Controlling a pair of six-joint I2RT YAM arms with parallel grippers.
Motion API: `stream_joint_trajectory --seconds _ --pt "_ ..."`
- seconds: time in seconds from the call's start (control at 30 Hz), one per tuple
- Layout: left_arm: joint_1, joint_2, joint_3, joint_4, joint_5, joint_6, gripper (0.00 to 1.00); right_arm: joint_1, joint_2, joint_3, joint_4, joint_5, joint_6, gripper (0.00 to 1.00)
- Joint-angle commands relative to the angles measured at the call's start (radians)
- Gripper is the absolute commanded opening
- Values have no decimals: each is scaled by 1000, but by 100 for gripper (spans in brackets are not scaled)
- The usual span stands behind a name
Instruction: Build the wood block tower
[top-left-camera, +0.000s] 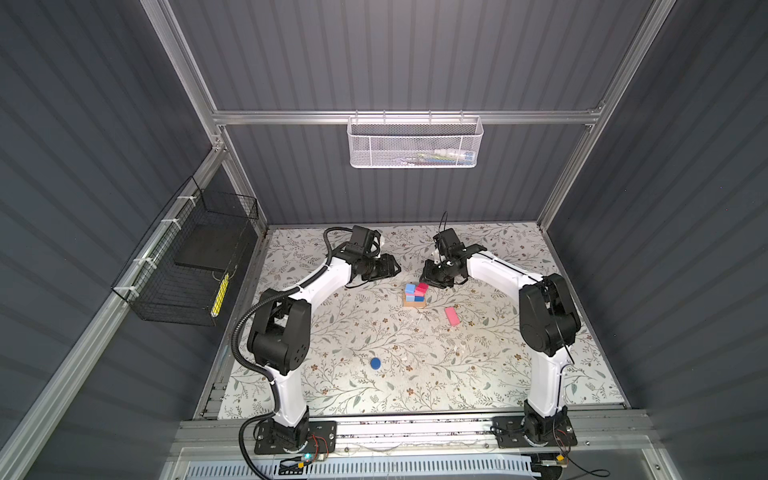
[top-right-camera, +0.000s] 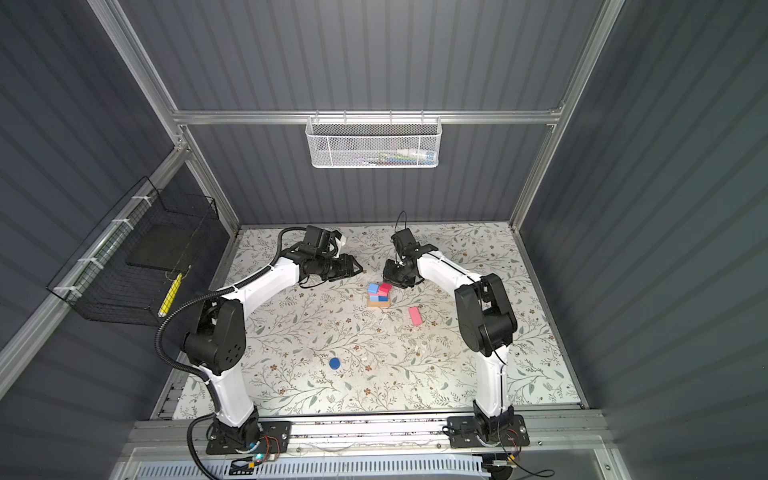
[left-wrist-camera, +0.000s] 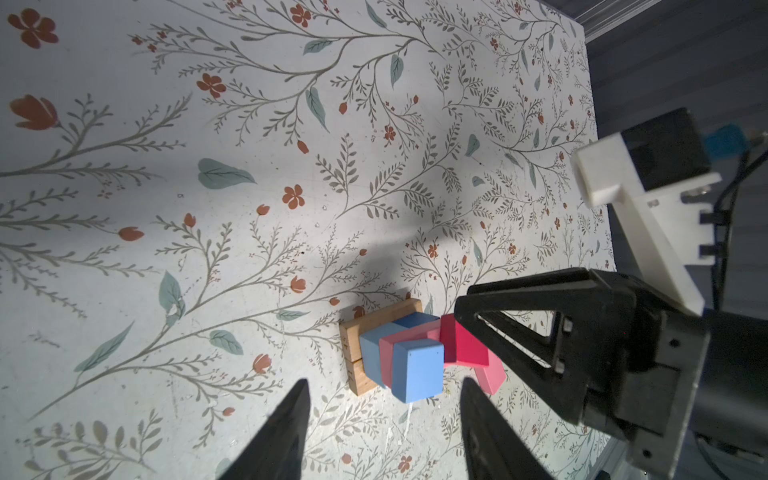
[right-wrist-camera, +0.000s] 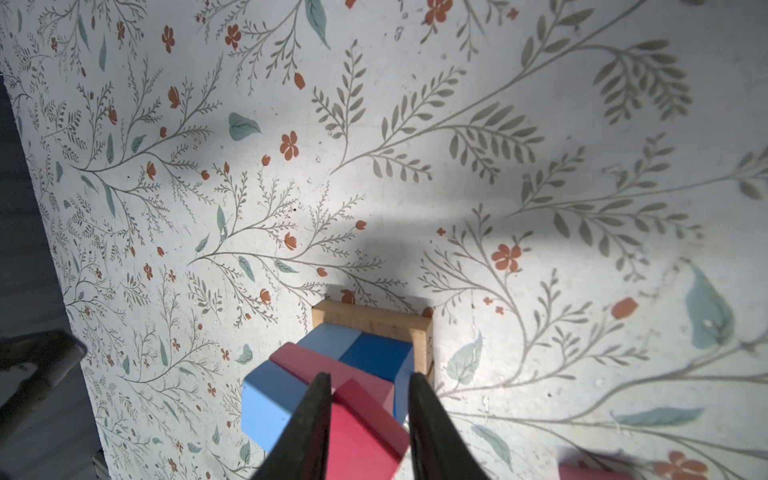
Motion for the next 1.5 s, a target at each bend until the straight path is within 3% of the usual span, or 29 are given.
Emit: stream_joint_trajectory --seconds 0.0,0.47,0.8,1.1,1.47 --pt "4 14 33 -24 -3 20 58 -1 -41 -11 1 -7 9 33" --pt "4 16 31 -23 -3 20 58 1 -62 -25 3 11 14 38" --pt "2 22 33 -45 20 27 36 -3 -160 -60 16 70 20 48" --pt "-56 52 82 -101 -10 71 44 -6 -255 -230 127 58 79 47" --pt "-100 138 155 -166 -11 92 47 -15 -241 -285 211 21 112 49"
